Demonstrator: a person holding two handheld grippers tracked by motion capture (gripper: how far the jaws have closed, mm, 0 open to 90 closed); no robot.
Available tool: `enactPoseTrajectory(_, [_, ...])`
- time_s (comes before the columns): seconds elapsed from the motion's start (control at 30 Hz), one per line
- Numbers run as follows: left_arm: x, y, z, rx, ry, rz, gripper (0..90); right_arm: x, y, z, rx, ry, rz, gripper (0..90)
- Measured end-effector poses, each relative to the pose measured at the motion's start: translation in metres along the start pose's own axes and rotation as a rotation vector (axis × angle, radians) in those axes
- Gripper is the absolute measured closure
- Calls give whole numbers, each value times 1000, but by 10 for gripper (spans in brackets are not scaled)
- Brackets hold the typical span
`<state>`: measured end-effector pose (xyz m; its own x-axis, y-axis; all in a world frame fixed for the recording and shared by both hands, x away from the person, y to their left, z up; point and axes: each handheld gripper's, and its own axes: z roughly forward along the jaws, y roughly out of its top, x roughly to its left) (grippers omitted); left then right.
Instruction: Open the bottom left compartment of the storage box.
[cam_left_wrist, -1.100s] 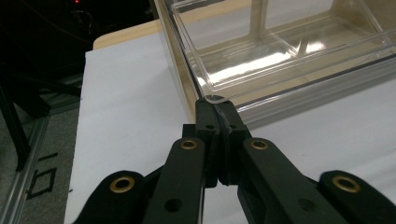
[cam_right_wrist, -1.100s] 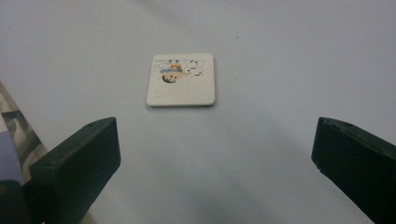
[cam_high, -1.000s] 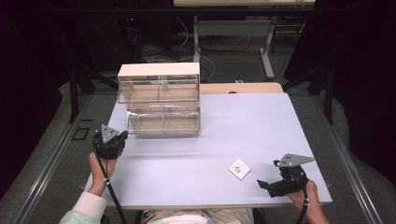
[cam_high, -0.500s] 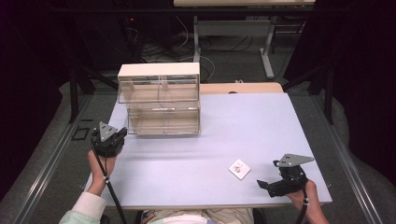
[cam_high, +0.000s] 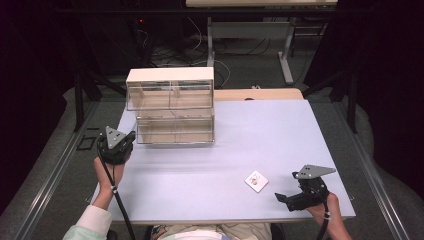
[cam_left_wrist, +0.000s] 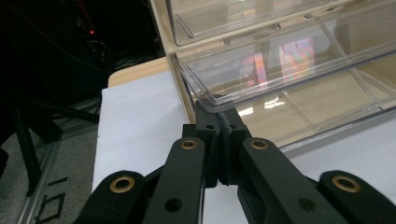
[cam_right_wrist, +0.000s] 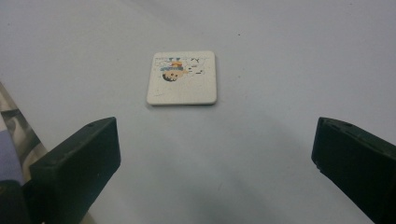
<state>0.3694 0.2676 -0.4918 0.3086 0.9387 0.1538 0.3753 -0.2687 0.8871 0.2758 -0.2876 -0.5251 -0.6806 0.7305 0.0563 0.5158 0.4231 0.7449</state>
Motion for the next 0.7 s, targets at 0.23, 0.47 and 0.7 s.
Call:
enactPoseTrajectory(0.23, [2,5,1,-15,-1,-6,900,0,0,2,-9,-2,-11,7])
enactPoseTrajectory(0.47, [5,11,5,-19,-13,-9,900,0,0,2,-9,-3,-6,7])
enactPoseTrajectory(0.7, [5,17,10,-24,-49,0,900,1,1,2,-7,-4,-7,7])
